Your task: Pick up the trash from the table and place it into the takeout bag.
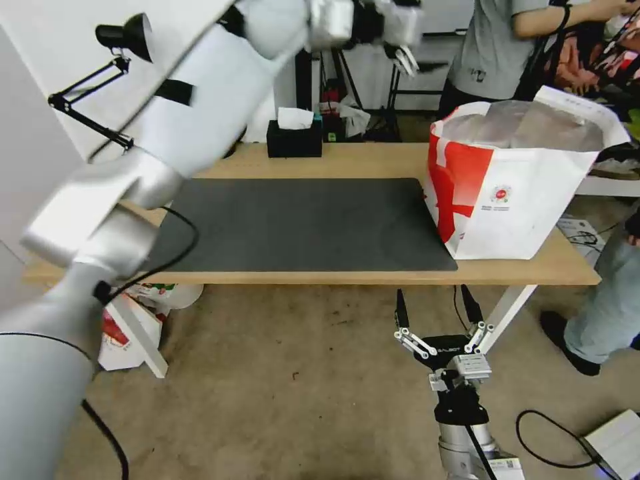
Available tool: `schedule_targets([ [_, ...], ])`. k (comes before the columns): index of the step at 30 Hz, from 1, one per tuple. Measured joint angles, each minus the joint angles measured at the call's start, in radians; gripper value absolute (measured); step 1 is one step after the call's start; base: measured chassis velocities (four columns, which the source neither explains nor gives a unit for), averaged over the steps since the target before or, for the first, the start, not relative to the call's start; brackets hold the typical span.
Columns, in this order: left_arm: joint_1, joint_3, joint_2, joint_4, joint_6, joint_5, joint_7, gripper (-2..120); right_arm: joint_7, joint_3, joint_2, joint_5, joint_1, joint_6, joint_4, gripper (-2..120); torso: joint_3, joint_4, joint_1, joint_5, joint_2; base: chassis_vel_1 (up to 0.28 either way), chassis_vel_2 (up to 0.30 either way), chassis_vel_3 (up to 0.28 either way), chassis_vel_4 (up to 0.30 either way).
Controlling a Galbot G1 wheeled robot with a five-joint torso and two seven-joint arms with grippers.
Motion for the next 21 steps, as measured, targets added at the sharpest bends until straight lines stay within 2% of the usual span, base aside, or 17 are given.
schedule_targets([
  [1,0.013,0.002,0.051,-0.047,0.03,-0.038,-0.026,100,0.0,0.0,0.0,0.0,0.0,0.0,0.0,100,0.0,0.0004,0.0,-0.0007,0.0,0.0,0.0,0.0,0.0],
  [2,0.013,0.002,0.051,-0.047,0.03,-0.038,-0.026,100,0.0,0.0,0.0,0.0,0.0,0.0,0.0,100,0.0,0.0004,0.0,-0.0007,0.0,0.0,0.0,0.0,0.0],
  [3,0.027,0.001,0.093,-0.09,0.052,-0.066,-0.046,100,0.0,0.0,0.0,0.0,0.0,0.0,0.0,100,0.0,0.0006,0.0,-0.001,0.0,0.0,0.0,0.0,0.0],
  [5,0.062,-0.018,0.179,-0.179,0.088,-0.113,-0.081,100,0.0,0.0,0.0,0.0,0.0,0.0,0.0,100,0.0,-0.0002,0.0,-0.0001,0.0,0.0,0.0,0.0,0.0],
  [6,0.062,-0.018,0.179,-0.179,0.088,-0.113,-0.081,100,0.0,0.0,0.0,0.0,0.0,0.0,0.0,100,0.0,-0.0002,0.0,-0.0001,0.0,0.0,0.0,0.0,0.0],
  [10,0.147,-0.087,0.332,-0.327,0.139,-0.186,-0.146,100,0.0,0.0,0.0,0.0,0.0,0.0,0.0,100,0.0,0.0003,0.0,-0.0006,0.0,0.0,0.0,0.0,0.0],
  [11,0.147,-0.087,0.332,-0.327,0.139,-0.186,-0.146,100,0.0,0.0,0.0,0.0,0.0,0.0,0.0,100,0.0,0.0003,0.0,-0.0006,0.0,0.0,0.0,0.0,0.0],
  [13,0.2,-0.133,0.401,-0.394,0.163,-0.218,-0.175,100,0.0,0.0,0.0,0.0,0.0,0.0,0.0,100,0.0,0.0001,0.0,-0.0003,0.0,0.0,0.0,0.0,0.0],
  [14,0.2,-0.133,0.401,-0.394,0.163,-0.218,-0.175,100,0.0,0.0,0.0,0.0,0.0,0.0,0.0,100,0.0,0.0001,0.0,-0.0003,0.0,0.0,0.0,0.0,0.0],
  [16,0.261,-0.189,0.463,-0.454,0.183,-0.246,-0.204,100,0.0,0.0,0.0,0.0,0.0,0.0,0.0,100,0.0,0.0001,0.0,-0.0001,0.0,0.0,0.0,0.0,0.0],
  [18,0.367,-0.286,0.531,-0.531,0.205,-0.277,-0.231,100,0.0,0.0,0.0,0.0,0.0,0.0,0.0,100,0.0,0.0001,0.0,-0.0005,0.0,0.0,0.0,0.0,0.0],
  [19,0.367,-0.286,0.531,-0.531,0.205,-0.277,-0.231,100,0.0,0.0,0.0,0.0,0.0,0.0,0.0,100,0.0,0.0001,0.0,-0.0005,0.0,0.0,0.0,0.0,0.0],
  [21,0.468,-0.378,0.586,-0.59,0.212,-0.304,-0.252,100,0.0,0.0,0.0,0.0,0.0,0.0,0.0,100,0.0,0.0003,0.0,0.0,0.0,0.0,0.0,0.0,0.0],
])
